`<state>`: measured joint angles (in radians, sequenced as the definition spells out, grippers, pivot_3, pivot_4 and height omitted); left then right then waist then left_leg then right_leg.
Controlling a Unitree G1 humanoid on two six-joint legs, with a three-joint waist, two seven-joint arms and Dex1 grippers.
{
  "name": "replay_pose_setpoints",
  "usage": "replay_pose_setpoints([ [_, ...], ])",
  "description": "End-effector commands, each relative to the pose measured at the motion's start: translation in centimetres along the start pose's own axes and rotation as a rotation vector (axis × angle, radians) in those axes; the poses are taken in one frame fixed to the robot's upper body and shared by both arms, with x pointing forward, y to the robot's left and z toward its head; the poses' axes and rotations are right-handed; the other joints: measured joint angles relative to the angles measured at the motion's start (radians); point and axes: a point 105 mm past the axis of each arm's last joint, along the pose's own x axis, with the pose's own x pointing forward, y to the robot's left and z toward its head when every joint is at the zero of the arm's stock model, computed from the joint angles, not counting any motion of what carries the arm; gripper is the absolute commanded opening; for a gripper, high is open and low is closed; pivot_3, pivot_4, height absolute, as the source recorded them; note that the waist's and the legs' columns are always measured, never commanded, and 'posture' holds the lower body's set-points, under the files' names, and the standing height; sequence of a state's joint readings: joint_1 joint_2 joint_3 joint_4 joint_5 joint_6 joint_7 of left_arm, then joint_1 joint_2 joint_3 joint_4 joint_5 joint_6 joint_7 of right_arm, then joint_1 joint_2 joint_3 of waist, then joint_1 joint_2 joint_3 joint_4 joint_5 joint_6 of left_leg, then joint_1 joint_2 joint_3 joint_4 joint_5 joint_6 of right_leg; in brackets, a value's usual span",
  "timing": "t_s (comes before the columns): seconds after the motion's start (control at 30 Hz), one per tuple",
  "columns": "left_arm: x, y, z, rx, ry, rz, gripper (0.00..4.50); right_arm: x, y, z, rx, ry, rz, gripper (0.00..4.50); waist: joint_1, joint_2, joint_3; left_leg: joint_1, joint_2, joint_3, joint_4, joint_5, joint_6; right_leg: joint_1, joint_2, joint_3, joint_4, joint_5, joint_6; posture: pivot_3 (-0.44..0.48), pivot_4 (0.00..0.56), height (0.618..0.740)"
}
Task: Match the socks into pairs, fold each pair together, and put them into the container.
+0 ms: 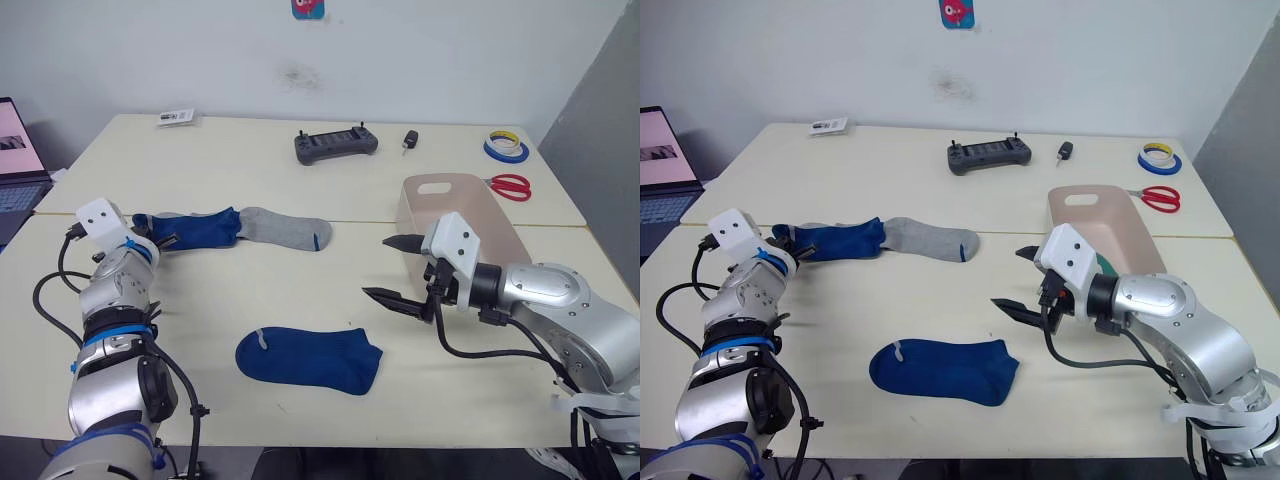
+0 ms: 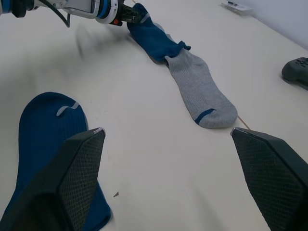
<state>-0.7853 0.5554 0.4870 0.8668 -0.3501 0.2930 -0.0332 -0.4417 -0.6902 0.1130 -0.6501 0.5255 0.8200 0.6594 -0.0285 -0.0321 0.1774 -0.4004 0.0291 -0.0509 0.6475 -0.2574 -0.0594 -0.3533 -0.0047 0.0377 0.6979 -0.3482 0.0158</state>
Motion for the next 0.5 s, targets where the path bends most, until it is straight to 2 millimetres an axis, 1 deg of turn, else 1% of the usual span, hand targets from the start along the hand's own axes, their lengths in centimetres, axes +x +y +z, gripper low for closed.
replay_pose_setpoints([
  [0.03,-0.3,-0.3,2.2,0.024,-0.091,-0.015,0.03,-0.2,-0.2,0.5,-0.03,-0.018,-0.015,4.5,0.0,0.0,0.0,0.0,0.0,0.0,0.0,0.0,0.0,0.0,0.0,0.0,0.0,0.0,0.0,0.0,0.15,0.74],
  [0.07,-0.4,-0.4,2.4,0.034,-0.103,-0.021,0.03,-0.2,-0.2,0.5,-0.03,-0.018,-0.015,4.5,0.0,0.0,0.0,0.0,0.0,0.0,0.0,0.0,0.0,0.0,0.0,0.0,0.0,0.0,0.0,0.0,0.15,0.74],
  [0.2,-1.0,-2.2,3.4,0.083,-0.16,-0.093,0.03,-0.4,-0.3,0.3,-0.029,-0.013,-0.02,4.5,0.0,0.0,0.0,0.0,0.0,0.0,0.0,0.0,0.0,0.0,0.0,0.0,0.0,0.0,0.0,0.0,0.15,0.74],
  [0.33,-2.9,-6.8,4.7,0.111,-0.226,-0.252,0.03,-0.8,-0.7,0.1,-0.028,-0.003,-0.04,4.5,0.004,0.0,0.0,0.0,0.0,0.0,0.0,0.0,0.0,0.0,-0.001,0.0,0.0,0.0,0.0,0.0,0.15,0.74],
  [0.4,-4.5,-9.6,5.1,0.13,-0.247,-0.351,0.03,-1.1,-0.9,0.1,-0.027,0.0,-0.051,4.5,0.005,0.0,0.0,-0.001,0.0,0.0,0.001,0.0,0.0,0.0,-0.001,0.0,0.0,0.0,0.0,0.0,0.15,0.74],
  [0.47,-6.3,-12.2,4.9,0.137,-0.242,-0.459,0.03,-1.3,-1.1,0.1,-0.027,0.002,-0.06,4.5,0.004,0.0,0.0,-0.001,0.0,0.001,0.001,0.0,0.0,0.001,-0.001,0.001,0.0,0.0,0.0,0.0,0.15,0.74],
  [0.5,-7.0,-13.0,4.8,0.139,-0.235,-0.494,0.03,-1.4,-1.2,0.1,-0.028,0.003,-0.062,4.5,0.003,0.0,0.0,-0.001,0.0,0.001,0.0,0.0,0.0,0.0,-0.001,0.001,0.0,0.0,0.0,0.0,0.15,0.74],
])
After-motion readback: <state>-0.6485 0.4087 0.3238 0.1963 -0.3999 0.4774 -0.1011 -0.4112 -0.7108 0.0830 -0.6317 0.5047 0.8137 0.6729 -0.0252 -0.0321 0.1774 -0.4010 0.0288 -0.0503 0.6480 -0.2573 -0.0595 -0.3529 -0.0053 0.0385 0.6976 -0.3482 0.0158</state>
